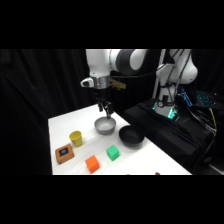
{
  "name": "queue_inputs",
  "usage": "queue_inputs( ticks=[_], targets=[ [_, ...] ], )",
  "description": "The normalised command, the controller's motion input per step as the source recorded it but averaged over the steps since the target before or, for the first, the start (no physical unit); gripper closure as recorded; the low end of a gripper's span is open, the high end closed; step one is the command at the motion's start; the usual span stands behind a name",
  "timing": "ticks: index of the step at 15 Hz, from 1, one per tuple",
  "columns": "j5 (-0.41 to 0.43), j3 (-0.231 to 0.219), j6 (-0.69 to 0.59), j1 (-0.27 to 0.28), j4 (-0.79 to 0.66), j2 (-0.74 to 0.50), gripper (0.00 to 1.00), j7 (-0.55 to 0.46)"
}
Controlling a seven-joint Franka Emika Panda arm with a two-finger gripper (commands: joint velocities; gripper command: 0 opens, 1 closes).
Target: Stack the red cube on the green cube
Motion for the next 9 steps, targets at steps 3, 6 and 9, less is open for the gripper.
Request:
queue_inputs(
  ticks=[3,6,9],
  targets=[
    [0.022,0.015,0.0,-0.016,0.03,0.02,0.0,0.0],
    [0.084,0.024,0.03,-0.016,0.1,0.08,0.0,-0.03],
    [0.106,0.048,0.05,0.007,0.19,0.14,0.0,-0.03]
  ],
)
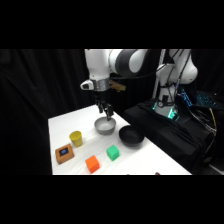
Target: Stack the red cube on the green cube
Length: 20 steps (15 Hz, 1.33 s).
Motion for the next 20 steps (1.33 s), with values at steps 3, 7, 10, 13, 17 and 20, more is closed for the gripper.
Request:
queue_inputs(
  ticks=[3,7,10,13,17,20],
  targets=[
    [0.112,0.064,0.07,0.031,0.27,0.2,0.0,-0.02],
    [0.12,0.069,0.03,0.05,0.35,0.27,0.0,-0.01],
    [0.112,0.059,0.0,0.064,0.41,0.31,0.0,0.02],
    [0.124,0.037,0.02,0.054,0.41,0.31,0.0,0.06],
    [0.135,0.013,0.09,0.03,0.38,0.31,0.0,0.05],
    [0.136,0.01,0.12,0.022,0.34,0.29,0.0,0.04]
  ],
)
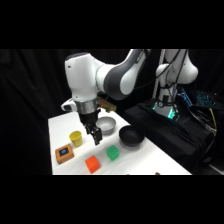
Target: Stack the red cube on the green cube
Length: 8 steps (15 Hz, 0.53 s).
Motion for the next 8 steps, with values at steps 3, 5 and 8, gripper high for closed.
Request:
queue_inputs(
  ticks=[3,5,8],
  targets=[
    [0.13,0.017,0.07,0.033,0.29,0.24,0.0,0.04],
    [0.113,0.019,0.07,0.06,0.23,0.2,0.0,0.05],
    [0.081,0.001,0.09,0.081,0.23,0.2,0.0,0.07]
  ],
)
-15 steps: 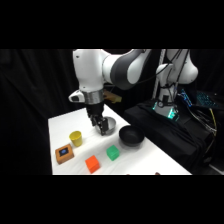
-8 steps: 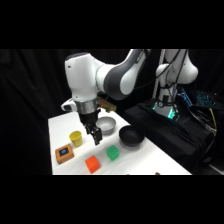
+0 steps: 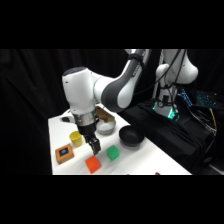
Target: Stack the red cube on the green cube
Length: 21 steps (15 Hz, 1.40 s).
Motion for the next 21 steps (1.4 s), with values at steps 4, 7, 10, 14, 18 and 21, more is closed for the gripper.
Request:
queue_inputs(
  ticks=[4,7,10,14,18,21],
  targets=[
    [0.069,-0.018,0.11,0.049,0.25,0.24,0.0,0.06],
    [0.061,-0.035,0.11,0.037,0.26,0.23,0.0,0.05],
    [0.066,-0.028,0.08,0.036,0.23,0.18,0.0,0.04],
    [0.072,-0.03,0.06,0.036,0.21,0.15,0.0,0.05],
    [0.082,-0.039,0.07,0.021,0.19,0.15,0.0,0.04],
    [0.091,-0.024,0.08,0.012,0.18,0.14,0.0,0.02]
  ],
)
